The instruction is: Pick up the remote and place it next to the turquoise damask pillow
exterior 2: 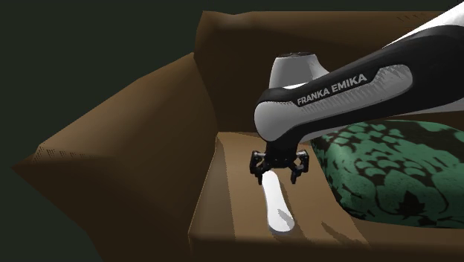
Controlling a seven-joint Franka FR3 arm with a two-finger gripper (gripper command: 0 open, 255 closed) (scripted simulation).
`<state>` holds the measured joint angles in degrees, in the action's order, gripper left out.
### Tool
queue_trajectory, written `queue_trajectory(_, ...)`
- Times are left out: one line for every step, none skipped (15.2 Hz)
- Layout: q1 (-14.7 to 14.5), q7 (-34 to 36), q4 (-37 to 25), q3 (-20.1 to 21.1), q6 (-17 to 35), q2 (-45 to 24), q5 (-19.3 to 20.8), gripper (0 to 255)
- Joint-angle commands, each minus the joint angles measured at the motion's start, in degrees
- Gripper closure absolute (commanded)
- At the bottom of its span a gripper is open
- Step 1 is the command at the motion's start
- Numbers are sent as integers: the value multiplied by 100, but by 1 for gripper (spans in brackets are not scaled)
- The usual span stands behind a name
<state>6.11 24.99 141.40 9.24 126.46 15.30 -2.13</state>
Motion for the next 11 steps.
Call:
queue_trajectory(-3, -10, -110, -10, -211, 102, -10, 0)
queue_trajectory(-5, -18, -228, -19, -421, 194, -19, 0)
queue_trajectory(-7, -25, -354, -28, -628, 277, -25, 0)
queue_trajectory(-8, -30, -458, -36, -790, 335, -28, 0)
queue_trajectory(-9, -30, -458, -36, -790, 335, -28, 0)
queue_trajectory(-9, -30, -457, -36, -791, 336, -28, 0)
queue_trajectory(-9, -30, -457, -36, -790, 335, -28, 0)
queue_trajectory(-9, -30, -458, -36, -790, 335, -28, 0)
queue_trajectory(-9, -30, -458, -36, -790, 335, -28, 0)
queue_trajectory(-9, -30, -458, -36, -790, 335, -28, 0)
queue_trajectory(-9, -30, -458, -36, -790, 335, -28, 0)
